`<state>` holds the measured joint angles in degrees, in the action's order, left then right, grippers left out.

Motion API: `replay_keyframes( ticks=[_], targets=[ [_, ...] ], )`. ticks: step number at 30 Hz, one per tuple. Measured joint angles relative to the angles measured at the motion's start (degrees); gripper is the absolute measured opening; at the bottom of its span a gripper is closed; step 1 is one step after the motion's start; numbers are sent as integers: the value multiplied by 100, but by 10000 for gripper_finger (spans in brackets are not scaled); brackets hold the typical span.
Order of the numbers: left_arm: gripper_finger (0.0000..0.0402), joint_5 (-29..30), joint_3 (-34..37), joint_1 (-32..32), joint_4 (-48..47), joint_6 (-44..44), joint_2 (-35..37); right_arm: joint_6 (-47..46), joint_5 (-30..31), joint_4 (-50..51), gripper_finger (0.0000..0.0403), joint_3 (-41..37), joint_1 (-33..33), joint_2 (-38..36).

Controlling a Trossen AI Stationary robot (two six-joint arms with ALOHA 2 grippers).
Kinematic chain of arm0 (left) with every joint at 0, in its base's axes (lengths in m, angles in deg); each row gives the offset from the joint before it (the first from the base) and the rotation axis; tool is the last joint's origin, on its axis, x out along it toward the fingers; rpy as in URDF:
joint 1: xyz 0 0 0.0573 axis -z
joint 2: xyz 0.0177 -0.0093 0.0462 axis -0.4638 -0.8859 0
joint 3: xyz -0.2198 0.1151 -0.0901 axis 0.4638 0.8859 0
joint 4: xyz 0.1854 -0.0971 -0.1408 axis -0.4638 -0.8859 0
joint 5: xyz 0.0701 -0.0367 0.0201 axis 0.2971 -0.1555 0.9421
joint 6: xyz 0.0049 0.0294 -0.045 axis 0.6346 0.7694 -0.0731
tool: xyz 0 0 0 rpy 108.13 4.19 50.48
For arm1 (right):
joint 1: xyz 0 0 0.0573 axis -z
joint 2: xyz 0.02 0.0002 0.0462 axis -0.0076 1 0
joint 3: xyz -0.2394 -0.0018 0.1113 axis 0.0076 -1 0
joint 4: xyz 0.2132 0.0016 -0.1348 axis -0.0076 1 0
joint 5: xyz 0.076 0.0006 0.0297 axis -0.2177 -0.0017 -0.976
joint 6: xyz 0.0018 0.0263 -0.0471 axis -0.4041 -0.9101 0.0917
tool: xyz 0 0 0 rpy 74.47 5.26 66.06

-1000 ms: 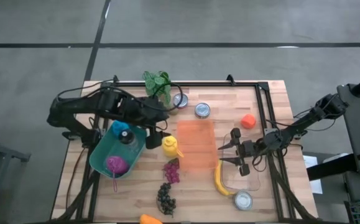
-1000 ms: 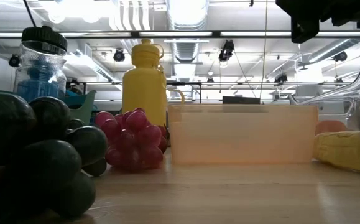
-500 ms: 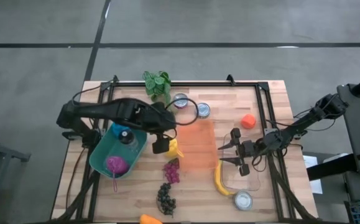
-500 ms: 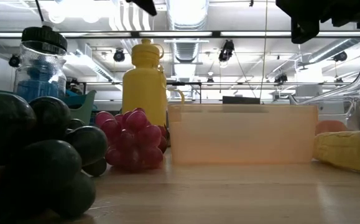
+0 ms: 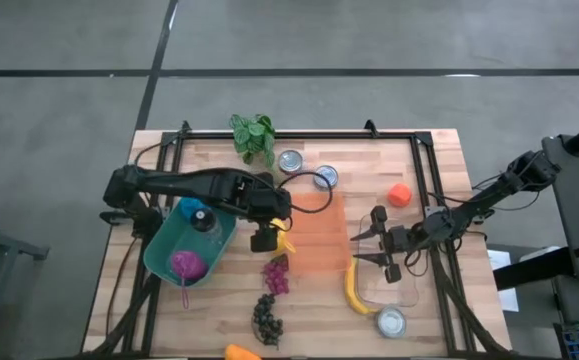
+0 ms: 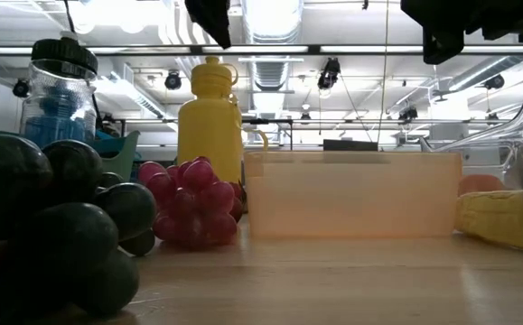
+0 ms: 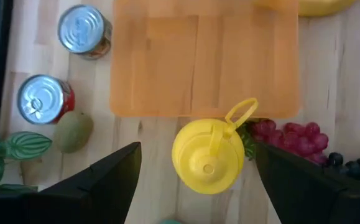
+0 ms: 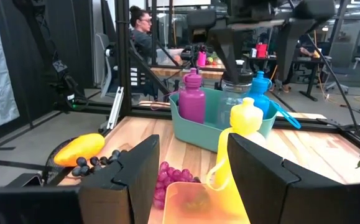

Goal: Pick & Place Food Item
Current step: Put the yellow water bottle into the green bin

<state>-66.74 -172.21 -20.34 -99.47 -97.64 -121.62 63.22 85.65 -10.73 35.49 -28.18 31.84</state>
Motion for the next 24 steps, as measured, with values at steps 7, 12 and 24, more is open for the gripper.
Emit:
replay_keyframes(
  ticks=[7,12,24],
  targets=[
    [314,-503,0,-6,-187,23,-163,0,0,79,189,0,2,2],
    [314,-1246,0,-191,-332,167,-158,0,0,81,189,0,2,0],
    [314,-1500,0,-503,-175,386,-158,0,0,79,189,0,2,0]
  ],
)
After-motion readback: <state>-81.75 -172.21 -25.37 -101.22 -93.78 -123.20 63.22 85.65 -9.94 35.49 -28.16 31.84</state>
